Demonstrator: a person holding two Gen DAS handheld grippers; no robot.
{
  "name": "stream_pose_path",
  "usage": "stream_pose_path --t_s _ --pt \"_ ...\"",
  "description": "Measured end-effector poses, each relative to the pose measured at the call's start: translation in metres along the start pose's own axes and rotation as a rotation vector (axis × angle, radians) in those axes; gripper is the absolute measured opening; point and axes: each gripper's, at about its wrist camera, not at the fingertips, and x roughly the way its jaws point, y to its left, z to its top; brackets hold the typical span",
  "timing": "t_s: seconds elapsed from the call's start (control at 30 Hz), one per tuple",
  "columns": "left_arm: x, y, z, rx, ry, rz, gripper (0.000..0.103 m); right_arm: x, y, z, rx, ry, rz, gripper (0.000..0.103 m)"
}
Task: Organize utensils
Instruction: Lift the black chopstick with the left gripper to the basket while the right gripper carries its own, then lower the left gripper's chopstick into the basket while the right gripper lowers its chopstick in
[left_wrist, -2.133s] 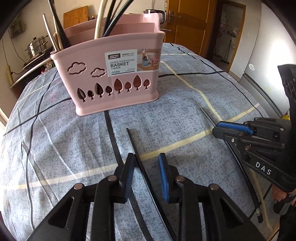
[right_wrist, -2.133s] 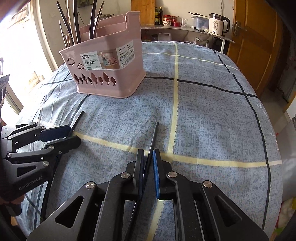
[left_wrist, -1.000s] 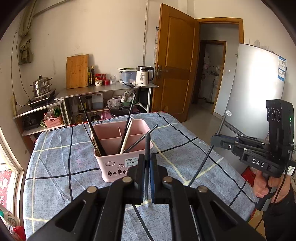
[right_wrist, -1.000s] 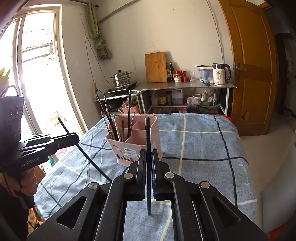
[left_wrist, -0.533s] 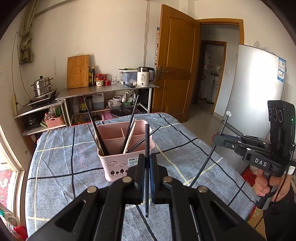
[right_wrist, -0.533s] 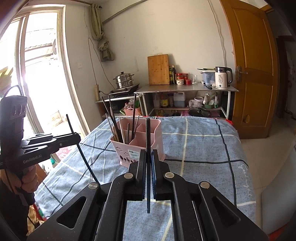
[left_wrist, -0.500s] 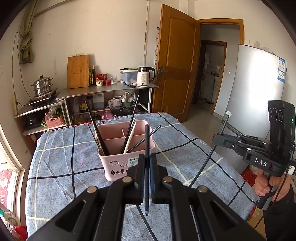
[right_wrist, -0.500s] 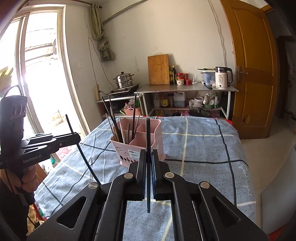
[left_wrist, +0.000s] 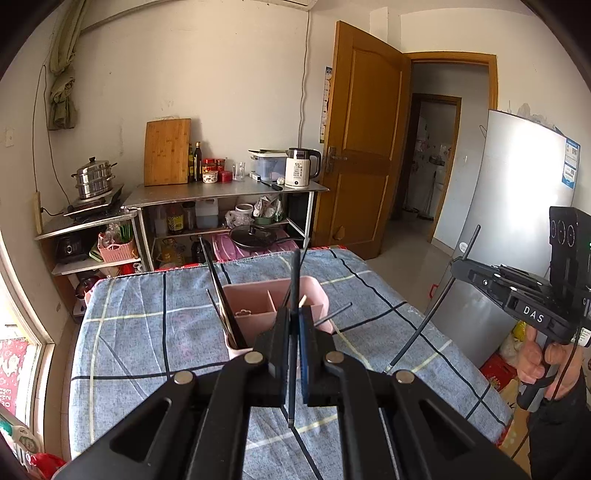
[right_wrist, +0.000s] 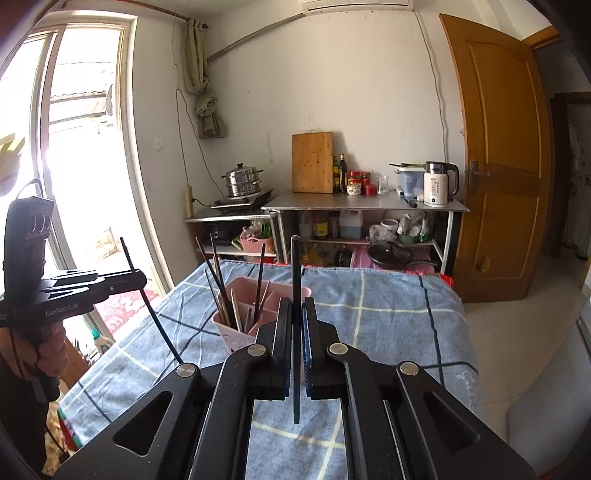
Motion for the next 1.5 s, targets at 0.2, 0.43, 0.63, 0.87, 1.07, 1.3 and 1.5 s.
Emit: stream_pose_path --t_s 0.2,0.43,0.63,0.87,1.07,1.3,1.5 --pt "0.003 0.015 0.029 -0.006 -0.028 0.023 0.005 0.008 0.001 0.032 -0.011 -0.05 -0.004 0.005" --pt "0.016 0.03 0.057 -0.015 -0.063 0.041 0.005 0.03 0.007 0.059 -0.006 -0.094 0.021 0.005" --pt "0.034 0.041 0.066 -0.033 -0.057 0.049 0.005 0.052 0.018 0.075 0.013 -0.119 0.058 0.005" --pt "0.052 0.054 0.067 -0.054 -0.064 0.043 0.005 0.077 0.029 0.082 0.024 -0.125 0.112 0.005" --pt "0.07 0.062 0.055 -0.077 -0.045 0.022 0.005 0.102 0.035 0.073 0.039 -0.094 0.137 0.005" --pt "0.09 0.068 0.038 -0.081 0.009 0.01 0.005 0.127 0.032 0.05 0.059 -0.023 0.138 0.005" --pt "0.102 0.072 0.023 -0.089 0.057 0.003 0.005 0.141 0.035 0.034 0.048 0.038 0.131 0.005"
